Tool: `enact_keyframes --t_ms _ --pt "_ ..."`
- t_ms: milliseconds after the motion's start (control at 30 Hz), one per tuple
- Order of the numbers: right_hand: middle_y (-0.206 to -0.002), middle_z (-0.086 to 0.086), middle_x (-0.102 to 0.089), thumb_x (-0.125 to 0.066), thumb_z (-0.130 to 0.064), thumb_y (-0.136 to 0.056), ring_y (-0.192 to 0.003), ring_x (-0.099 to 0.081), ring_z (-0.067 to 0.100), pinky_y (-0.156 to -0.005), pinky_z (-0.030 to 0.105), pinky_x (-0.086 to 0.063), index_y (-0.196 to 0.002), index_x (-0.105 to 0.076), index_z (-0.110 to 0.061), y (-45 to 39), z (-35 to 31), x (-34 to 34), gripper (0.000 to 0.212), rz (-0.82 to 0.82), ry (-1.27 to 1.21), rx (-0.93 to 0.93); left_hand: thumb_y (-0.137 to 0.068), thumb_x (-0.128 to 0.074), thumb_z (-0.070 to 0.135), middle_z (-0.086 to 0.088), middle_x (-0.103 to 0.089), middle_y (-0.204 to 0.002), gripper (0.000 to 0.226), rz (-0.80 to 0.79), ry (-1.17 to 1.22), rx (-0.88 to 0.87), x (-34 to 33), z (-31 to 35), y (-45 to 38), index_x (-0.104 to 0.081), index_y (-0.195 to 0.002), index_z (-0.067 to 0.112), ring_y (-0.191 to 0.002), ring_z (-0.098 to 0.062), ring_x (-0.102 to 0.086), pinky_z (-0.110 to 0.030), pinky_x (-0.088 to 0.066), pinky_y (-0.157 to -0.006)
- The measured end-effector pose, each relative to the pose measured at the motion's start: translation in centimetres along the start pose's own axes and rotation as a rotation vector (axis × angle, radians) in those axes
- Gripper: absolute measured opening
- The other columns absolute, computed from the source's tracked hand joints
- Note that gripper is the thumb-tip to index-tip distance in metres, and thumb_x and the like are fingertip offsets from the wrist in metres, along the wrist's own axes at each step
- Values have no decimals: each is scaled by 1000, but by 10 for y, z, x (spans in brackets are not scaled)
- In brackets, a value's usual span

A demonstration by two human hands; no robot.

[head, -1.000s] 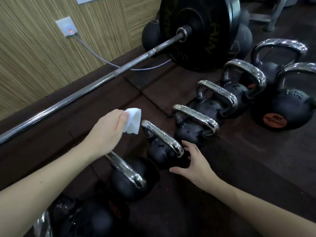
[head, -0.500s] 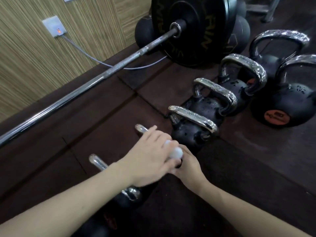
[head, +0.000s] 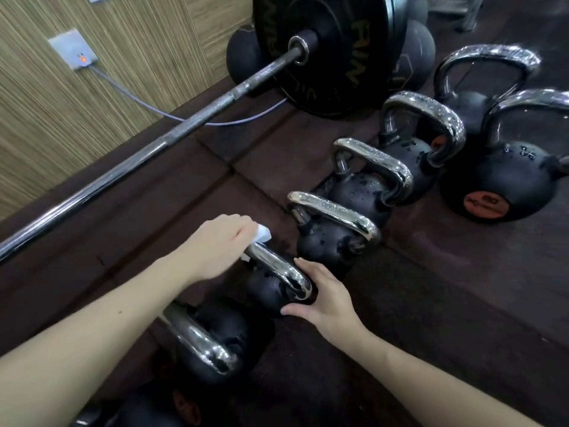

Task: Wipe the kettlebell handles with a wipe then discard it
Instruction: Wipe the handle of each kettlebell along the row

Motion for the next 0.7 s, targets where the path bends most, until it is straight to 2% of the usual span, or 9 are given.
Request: enact_keyframes --t_ms 67,133,233,300,400,500,600,633,700 --pt "-144 -21 -53 -96 -43 -62 -136 -45 -10 -117 17 -34 -147 -54 -24 0 2 0 96 10 4 6 -104 -23 38 8 -65 -99 42 16 -71 -69 -1 7 2 -64 -113 39 -102 -22 -57 -45 -47 -95" --pt "-143 -24 -52 -97 -45 -59 -133 -45 -15 -116 14 -34 -146 -55 -27 -1 0 1 98 27 33 5 -107 -26 34 11 -61 -101 35 53 -224 -230 -10 31 14 -61 -106 34 -101 -20 -55 -44 -43 -103" --pt "-141 -27 -54 -97 -46 -59 -131 -47 -14 -114 16 -37 -143 -57 -31 -2 0 0 94 29 50 -7 -110 -33 38 7 -59 -120 30 115 -252 -382 -23 59 33 -57 -125 29 -117 -19 -55 -43 -28 -121" --pt "-139 -26 -55 -96 -46 -59 -129 -50 -10 -112 18 -40 -141 -58 -32 -2 0 0 92 27 55 -5 -110 -34 43 0 -58 -128 42 104 -324 -423 -32 63 37 -53 -138 19 -122 -23 -56 -45 -32 -121" --pt "-139 -27 -54 -97 -46 -59 -130 -50 -10 -113 18 -39 -142 -57 -33 -3 -1 0 92 27 66 -11 -109 -32 50 2 -58 -124 45 97 -353 -478 -29 57 31 -54 -136 21 -117 -20 -58 -43 -35 -117" --pt "-141 -27 -53 -97 -44 -58 -132 -48 -11 -116 16 -36 -144 -56 -31 -4 0 -1 97 25 48 -13 -108 -25 55 12 -55 -106 43 66 -271 -387 -17 42 18 -58 -119 31 -101 -16 -54 -38 -39 -106" --pt "-143 -27 -51 -97 -44 -60 -134 -45 -13 -116 12 -32 -147 -54 -30 -3 1 0 98 17 24 2 -112 -30 37 13 -49 -82 29 58 -120 -243 -6 25 7 -51 -92 37 -85 -14 -47 -34 -42 -87" --pt "-143 -26 -52 -97 -43 -61 -134 -45 -13 -117 12 -32 -147 -54 -29 -2 1 0 97 16 13 7 -111 -34 29 11 -48 -78 29 47 -7 -164 -4 17 3 -49 -86 32 -81 -13 -47 -34 -43 -82" --pt "-142 -23 -53 -98 -39 -61 -135 -46 -11 -117 15 -33 -147 -55 -25 0 1 0 96 21 -11 12 -108 -37 25 8 -48 -73 30 -42 489 105 -10 -4 -1 -41 -78 20 -72 -15 -47 -34 -43 -70"
Point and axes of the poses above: each hand's wrist, its own y-axis away from the middle knuckle, its own x-axis out of the back of the hand, z = x × y, the point moved 5 cm from there along -y, towards the middle knuckle
